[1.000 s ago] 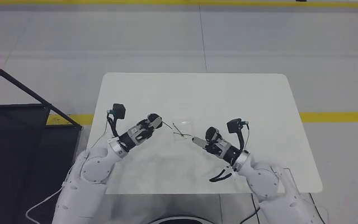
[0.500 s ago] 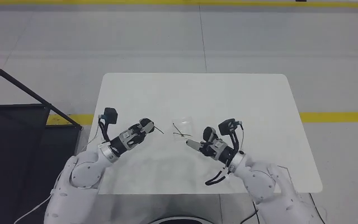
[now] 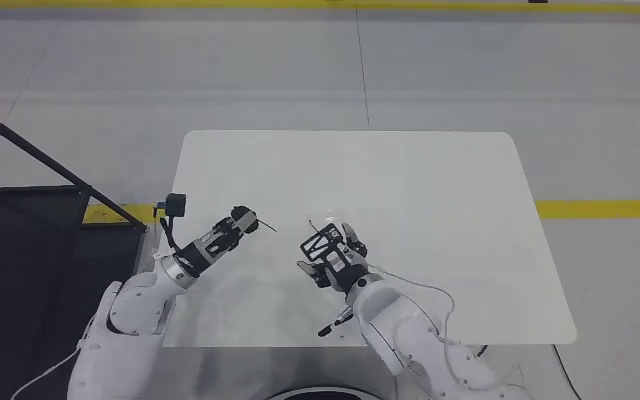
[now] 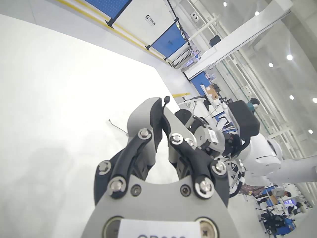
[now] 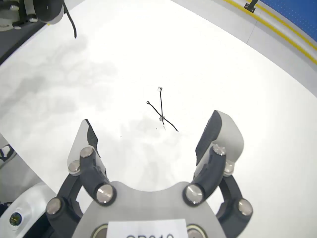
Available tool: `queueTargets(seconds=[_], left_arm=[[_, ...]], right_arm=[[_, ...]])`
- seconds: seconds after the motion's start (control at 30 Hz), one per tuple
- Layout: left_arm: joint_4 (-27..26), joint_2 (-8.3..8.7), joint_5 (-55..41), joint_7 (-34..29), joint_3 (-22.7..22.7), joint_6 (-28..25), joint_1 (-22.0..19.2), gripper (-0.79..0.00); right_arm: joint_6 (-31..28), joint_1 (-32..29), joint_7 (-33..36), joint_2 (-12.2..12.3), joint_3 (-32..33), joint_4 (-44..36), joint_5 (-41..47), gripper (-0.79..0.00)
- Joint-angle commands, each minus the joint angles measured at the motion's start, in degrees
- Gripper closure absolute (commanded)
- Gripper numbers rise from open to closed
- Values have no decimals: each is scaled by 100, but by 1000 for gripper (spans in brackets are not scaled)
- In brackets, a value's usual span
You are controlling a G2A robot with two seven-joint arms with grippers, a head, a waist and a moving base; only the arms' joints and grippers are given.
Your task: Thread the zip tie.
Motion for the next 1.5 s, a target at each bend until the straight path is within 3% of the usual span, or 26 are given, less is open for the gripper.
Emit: queueTargets(seconds=[0.0,0.43,0.7,0.8,0.83,1.07,1.47], left_arm=[[61,18,-132,-138,-8,-6,-15,0],[168,16,215,42,229,16,-75,0],[104,25,218,291,134,134,-2,0],[77,34,142,383,84,203,38,0],[86,40,130,382,66,219,36,0],[55,77,25,347,-30,253,23,0],[72,125,-12,301,-58,297,-39,0]], right_arm=[[45,131,88,-57,-124,76,-25,-785],[-90,155,130,-90,-240,195,-274,-785],[264,987,977,-604,-961,963,-802,-779],[485,1255,1273,-814,-1174,1307,-1083,-693],[547,1329,1381,-885,-1244,1408,-1159,-613],[620,1685,2021,-1283,-1396,2092,-1307,-489],[487,1744,2379,-1671,-1341,2588,-1625,-400]])
